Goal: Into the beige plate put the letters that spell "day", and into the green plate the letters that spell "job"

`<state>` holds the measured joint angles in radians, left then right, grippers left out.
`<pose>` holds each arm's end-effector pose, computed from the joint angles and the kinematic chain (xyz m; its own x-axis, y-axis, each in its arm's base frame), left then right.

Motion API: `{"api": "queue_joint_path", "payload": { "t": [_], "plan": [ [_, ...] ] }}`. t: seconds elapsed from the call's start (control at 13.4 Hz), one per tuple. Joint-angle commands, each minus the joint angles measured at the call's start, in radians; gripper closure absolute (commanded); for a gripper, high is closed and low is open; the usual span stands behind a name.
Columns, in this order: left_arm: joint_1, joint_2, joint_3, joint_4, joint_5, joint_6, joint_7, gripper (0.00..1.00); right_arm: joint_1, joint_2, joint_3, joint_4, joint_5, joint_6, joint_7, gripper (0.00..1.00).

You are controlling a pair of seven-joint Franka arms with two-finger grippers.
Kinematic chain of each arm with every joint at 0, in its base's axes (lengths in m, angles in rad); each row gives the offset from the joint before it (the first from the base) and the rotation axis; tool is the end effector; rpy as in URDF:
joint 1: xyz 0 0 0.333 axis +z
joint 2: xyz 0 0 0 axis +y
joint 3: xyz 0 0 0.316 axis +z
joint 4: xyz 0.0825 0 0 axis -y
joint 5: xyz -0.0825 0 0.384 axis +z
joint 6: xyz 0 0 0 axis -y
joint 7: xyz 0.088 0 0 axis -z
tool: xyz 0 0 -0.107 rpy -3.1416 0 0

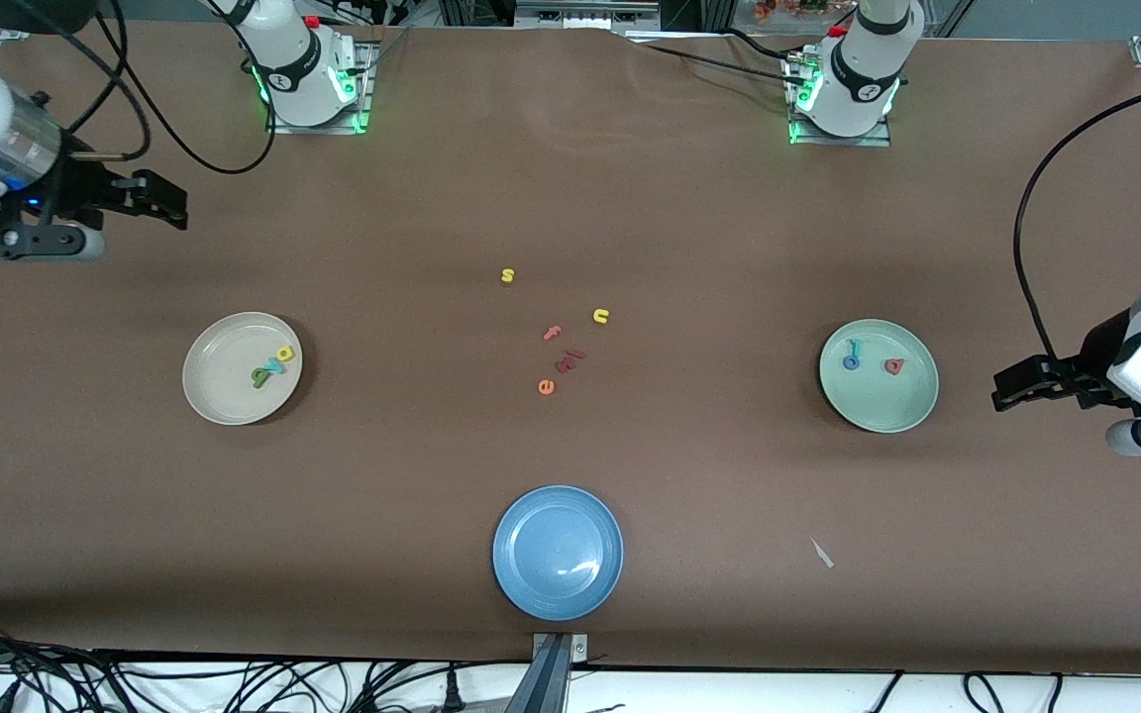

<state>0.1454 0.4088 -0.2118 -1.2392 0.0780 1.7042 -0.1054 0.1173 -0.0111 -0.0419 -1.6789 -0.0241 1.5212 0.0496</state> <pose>0.6831 -0.0086 0.5454 0.9967 0.0511 0.0636 0.0504 -0.9987 0.0126 0.5393 0.0379 0.5761 0.9892 0.0239 -0.1447 0.0286 -0.9991 0.0307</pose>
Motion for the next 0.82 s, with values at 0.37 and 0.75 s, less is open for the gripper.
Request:
{"api": "queue_joint_path", "payload": {
  "t": [0.37,0.75],
  "plan": [
    [0.000,-0.041,0.000,-0.016,0.031,-0.044,0.015,0.00,-0.028,0.022,-0.062,0.016,0.024,0.034,-0.086,0.00],
    [-0.001,-0.041,0.002,-0.012,0.031,-0.049,0.015,0.00,-0.015,0.045,-0.059,0.025,0.023,0.033,-0.076,0.00]
  ]
}}
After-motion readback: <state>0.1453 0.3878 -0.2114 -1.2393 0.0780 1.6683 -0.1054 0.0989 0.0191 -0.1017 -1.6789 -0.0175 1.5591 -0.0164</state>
